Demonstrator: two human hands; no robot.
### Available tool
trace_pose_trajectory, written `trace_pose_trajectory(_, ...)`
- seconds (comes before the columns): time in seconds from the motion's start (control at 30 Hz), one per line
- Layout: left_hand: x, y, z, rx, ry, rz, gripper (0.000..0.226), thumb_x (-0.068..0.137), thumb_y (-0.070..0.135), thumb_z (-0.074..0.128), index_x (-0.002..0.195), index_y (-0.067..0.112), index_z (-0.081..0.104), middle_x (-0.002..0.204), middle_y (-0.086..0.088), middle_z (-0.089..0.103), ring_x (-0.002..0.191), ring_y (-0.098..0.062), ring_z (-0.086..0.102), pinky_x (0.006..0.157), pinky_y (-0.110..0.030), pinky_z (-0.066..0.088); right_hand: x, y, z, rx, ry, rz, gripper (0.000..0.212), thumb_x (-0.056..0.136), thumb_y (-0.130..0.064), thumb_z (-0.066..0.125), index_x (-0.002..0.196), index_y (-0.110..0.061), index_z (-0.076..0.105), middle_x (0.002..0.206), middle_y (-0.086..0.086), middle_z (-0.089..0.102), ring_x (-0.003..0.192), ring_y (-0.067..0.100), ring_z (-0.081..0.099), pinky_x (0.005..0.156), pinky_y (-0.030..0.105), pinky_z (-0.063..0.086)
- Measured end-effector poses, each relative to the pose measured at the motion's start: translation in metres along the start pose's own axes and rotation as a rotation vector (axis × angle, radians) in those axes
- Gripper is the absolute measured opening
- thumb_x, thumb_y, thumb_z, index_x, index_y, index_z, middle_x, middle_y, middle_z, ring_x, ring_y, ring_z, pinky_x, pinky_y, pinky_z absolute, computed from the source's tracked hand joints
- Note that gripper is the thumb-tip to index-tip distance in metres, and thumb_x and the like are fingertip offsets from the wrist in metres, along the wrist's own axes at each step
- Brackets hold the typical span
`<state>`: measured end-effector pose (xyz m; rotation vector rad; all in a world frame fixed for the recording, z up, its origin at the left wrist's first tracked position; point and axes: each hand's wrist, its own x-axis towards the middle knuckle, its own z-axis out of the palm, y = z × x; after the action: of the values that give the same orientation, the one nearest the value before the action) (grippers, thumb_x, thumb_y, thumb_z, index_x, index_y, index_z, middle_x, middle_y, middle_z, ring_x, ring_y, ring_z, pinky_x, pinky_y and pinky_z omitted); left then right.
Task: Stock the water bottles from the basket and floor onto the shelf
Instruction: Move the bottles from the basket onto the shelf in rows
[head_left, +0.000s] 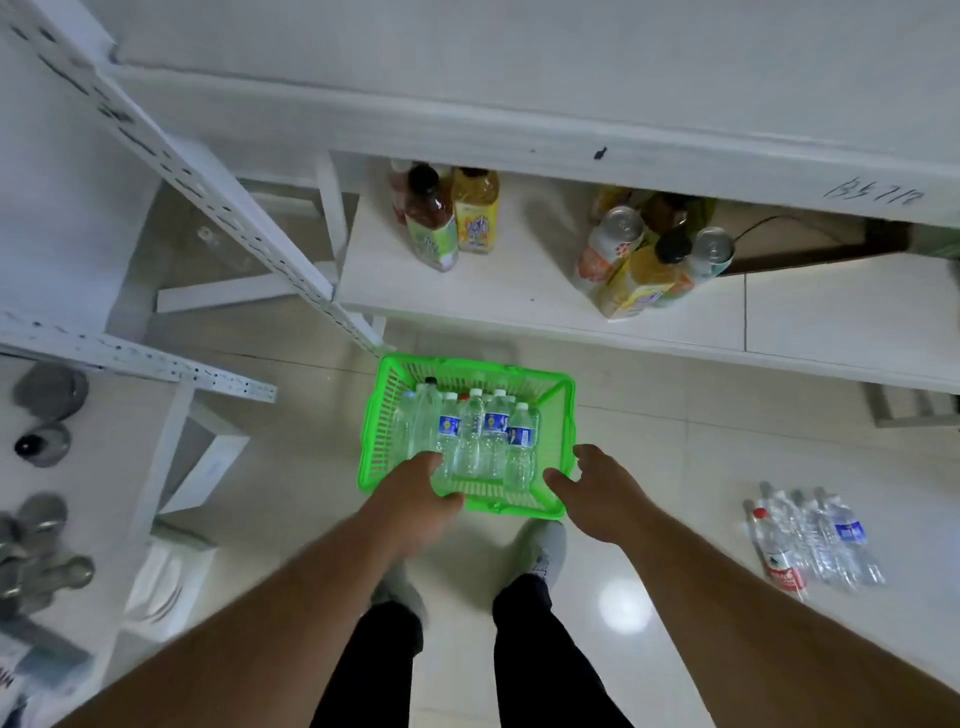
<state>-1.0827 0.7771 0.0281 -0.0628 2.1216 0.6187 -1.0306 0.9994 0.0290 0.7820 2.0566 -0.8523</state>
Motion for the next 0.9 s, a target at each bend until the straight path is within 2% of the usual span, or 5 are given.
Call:
trace_pose_trajectory(0.37, 0.223, -0.067, 0.121, -0.159, 0.074, -0.092, 0.063, 0.086, 0.030, 0.071, 0.141, 0.011, 0.048, 0.141, -0.009, 0.056, 0.126, -0.022, 0.056, 0.102, -0.032, 0.047, 0.236, 0.042, 0.096, 0.160, 0.008, 0.106, 0.065, 0.095, -0.041, 0.059, 0.147, -0.007, 0.040, 0.121, 0.011, 0.063, 0.102, 0.025, 0.065, 0.085, 0.030, 0.049)
trace_pose_trajectory(0.57, 0.324, -0.110, 0.195, -0.202, 0.018, -0.120, 0.061, 0.087, 0.026, 0.070, 0.142, 0.011, 0.047, 0.143, -0.008, 0.054, 0.123, -0.021, 0.058, 0.092, -0.023, 0.046, 0.344, 0.078, 0.157, 0.127, 0.022, 0.146, 0.030, 0.098, -0.021, 0.053, 0.118, 0.001, 0.060, 0.100, 0.020, 0.066, 0.087, 0.032, 0.064, 0.070, 0.036, 0.049)
trace_pose_trajectory(0.63, 0.348, -0.118, 0.213, -0.229, 0.003, -0.128, 0.061, 0.089, 0.027, 0.069, 0.143, 0.012, 0.046, 0.144, -0.006, 0.053, 0.111, -0.018, 0.061, 0.082, -0.023, 0.048, 0.375, 0.090, 0.171, 0.133, 0.045, 0.161, 0.018, 0.097, -0.024, 0.054, 0.090, -0.008, 0.059, 0.089, 0.014, 0.060, 0.074, 0.028, 0.056, 0.062, 0.029, 0.042)
trace_pose_trajectory(0.73, 0.376, -0.125, 0.234, -0.268, -0.019, -0.130, 0.062, 0.091, 0.028, 0.067, 0.145, 0.013, 0.043, 0.145, -0.004, 0.051, 0.083, -0.009, 0.057, 0.063, -0.021, 0.048, 0.412, 0.103, 0.184, 0.173, 0.053, 0.174, 0.033, 0.098, -0.028, 0.052, 0.067, -0.018, 0.045, 0.073, 0.002, 0.050, 0.058, 0.014, 0.044, 0.056, 0.026, 0.038)
trace_pose_trajectory(0.9, 0.411, -0.132, 0.253, -0.284, -0.055, -0.158, 0.069, 0.089, 0.034, 0.068, 0.148, 0.014, 0.039, 0.150, -0.005, 0.046, 0.102, -0.016, 0.061, 0.081, -0.023, 0.045, 0.445, 0.101, 0.197, 0.249, 0.014, 0.196, 0.031, 0.099, -0.031, 0.054, 0.074, -0.015, 0.044, 0.067, 0.000, 0.041, 0.053, 0.013, 0.037, 0.047, 0.023, 0.030)
